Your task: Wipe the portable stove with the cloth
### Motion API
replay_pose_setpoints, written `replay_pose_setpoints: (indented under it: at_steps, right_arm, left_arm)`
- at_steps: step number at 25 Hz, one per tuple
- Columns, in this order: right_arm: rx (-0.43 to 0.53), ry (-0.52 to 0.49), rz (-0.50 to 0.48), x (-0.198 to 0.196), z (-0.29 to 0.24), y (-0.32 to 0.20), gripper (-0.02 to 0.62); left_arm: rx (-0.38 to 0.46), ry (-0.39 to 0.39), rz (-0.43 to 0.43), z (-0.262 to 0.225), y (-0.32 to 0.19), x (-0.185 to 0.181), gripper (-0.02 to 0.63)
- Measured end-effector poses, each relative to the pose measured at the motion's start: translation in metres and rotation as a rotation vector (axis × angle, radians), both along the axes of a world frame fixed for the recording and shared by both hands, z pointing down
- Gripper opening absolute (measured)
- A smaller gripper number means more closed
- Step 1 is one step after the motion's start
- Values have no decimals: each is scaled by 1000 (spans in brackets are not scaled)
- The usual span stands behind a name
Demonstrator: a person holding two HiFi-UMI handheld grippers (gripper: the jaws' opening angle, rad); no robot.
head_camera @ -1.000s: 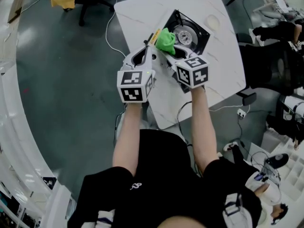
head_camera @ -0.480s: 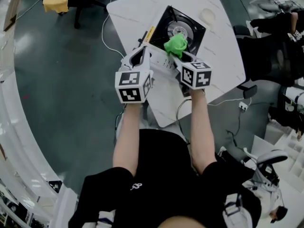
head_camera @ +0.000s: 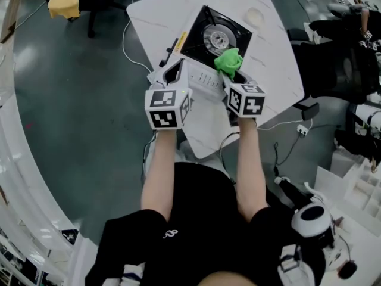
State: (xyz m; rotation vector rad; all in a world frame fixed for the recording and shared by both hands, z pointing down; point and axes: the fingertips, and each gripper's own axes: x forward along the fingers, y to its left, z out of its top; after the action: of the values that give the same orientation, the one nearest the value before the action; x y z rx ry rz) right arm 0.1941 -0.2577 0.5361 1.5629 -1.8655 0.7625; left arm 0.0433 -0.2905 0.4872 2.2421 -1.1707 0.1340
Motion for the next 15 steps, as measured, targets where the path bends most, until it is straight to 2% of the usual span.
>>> replay_pose_setpoints:
  at_steps: [3, 5, 8, 11, 15]
  right_arm:
    - [-3, 82, 23, 13, -1, 8, 78]
    - [13, 101, 32, 18, -5, 13, 78]
    - [71, 67, 61, 22, -18, 20, 78]
    - [167, -8, 90, 22, -38, 28, 78]
    - [272, -72, 88, 25, -65, 44, 78]
  left_arm:
    - [1, -4, -3, -3, 4, 5, -2]
    - [4, -6, -4, -4, 8, 10, -2]
    - [12, -13, 5, -7, 21, 18, -2]
    - [28, -20, 8, -13, 37, 24, -2]
    - [77, -30, -5, -34, 59, 35, -2]
